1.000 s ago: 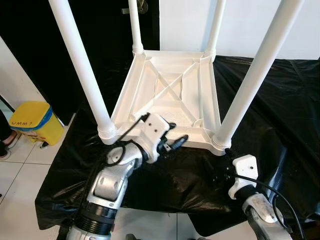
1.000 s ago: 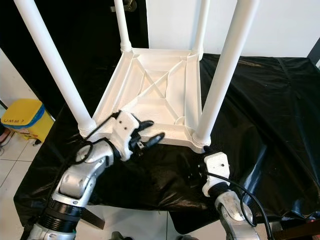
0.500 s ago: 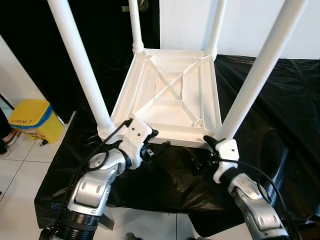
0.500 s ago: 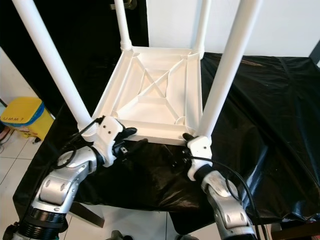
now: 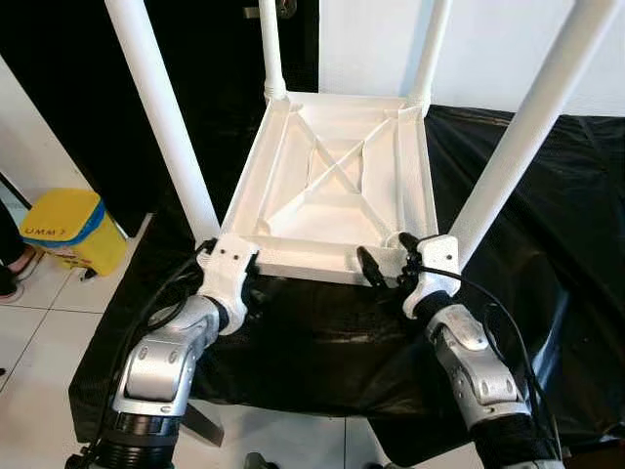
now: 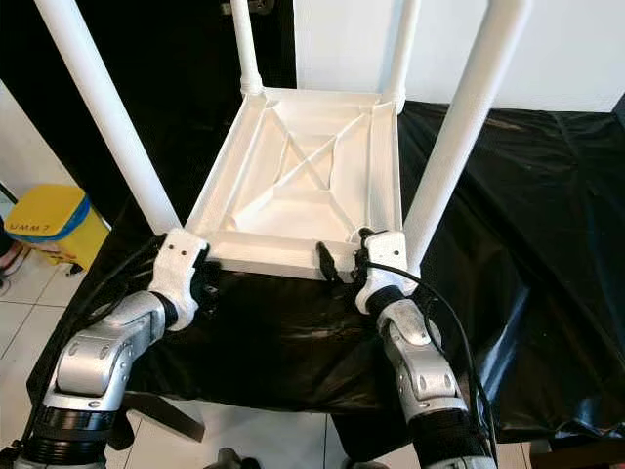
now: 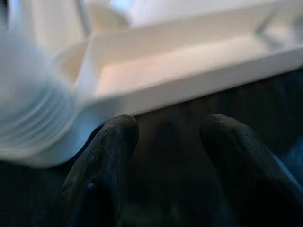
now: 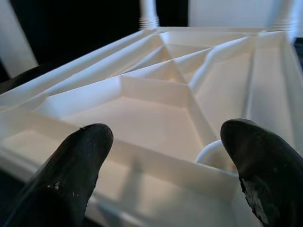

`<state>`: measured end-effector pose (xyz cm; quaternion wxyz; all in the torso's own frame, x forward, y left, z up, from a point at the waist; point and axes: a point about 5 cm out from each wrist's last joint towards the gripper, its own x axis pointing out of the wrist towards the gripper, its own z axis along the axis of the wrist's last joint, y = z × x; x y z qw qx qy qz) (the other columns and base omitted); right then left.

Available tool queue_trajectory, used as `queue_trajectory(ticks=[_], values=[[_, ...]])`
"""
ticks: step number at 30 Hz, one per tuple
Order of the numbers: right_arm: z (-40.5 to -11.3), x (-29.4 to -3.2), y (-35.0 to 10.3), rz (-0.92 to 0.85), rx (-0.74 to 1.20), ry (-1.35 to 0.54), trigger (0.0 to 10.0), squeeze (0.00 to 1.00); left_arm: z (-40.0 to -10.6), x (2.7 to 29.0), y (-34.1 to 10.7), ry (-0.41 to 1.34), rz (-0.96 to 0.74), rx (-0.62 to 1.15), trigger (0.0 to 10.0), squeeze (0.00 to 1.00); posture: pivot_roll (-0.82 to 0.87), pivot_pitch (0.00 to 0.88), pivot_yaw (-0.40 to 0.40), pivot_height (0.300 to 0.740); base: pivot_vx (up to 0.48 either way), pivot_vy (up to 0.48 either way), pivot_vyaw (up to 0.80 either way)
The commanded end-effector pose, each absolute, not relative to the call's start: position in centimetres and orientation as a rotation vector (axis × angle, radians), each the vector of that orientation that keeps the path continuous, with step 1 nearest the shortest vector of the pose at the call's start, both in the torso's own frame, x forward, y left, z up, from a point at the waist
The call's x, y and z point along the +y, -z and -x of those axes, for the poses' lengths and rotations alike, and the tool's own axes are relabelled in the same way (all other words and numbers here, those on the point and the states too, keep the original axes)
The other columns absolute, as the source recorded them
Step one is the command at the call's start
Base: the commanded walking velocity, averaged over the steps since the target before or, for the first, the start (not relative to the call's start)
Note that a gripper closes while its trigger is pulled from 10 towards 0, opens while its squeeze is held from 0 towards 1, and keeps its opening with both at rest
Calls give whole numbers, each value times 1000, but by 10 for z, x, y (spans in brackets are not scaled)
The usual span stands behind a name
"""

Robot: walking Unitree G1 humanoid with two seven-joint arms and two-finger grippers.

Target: Building children table

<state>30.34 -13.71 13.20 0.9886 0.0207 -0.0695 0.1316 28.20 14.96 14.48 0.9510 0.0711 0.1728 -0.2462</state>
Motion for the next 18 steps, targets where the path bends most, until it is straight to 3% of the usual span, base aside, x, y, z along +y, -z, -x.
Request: queue_trajectory(ticks=[1,10,18], values=[[-307,-165,-130,-32,-138,-113,10000,0,-273,160,-143,523,-164,399,10000,0,-32,105,19,740,0,0,0],[-312,-205,-129,42,-126,113,10000,0,-253,195,-140,651,-257,518,10000,0,-49,100,27,740,0,0,0],[-308,-239,-123,101,-82,360,10000,0,-282,234,-152,449,-324,487,10000,0,-73,81,36,740,0,0,0]])
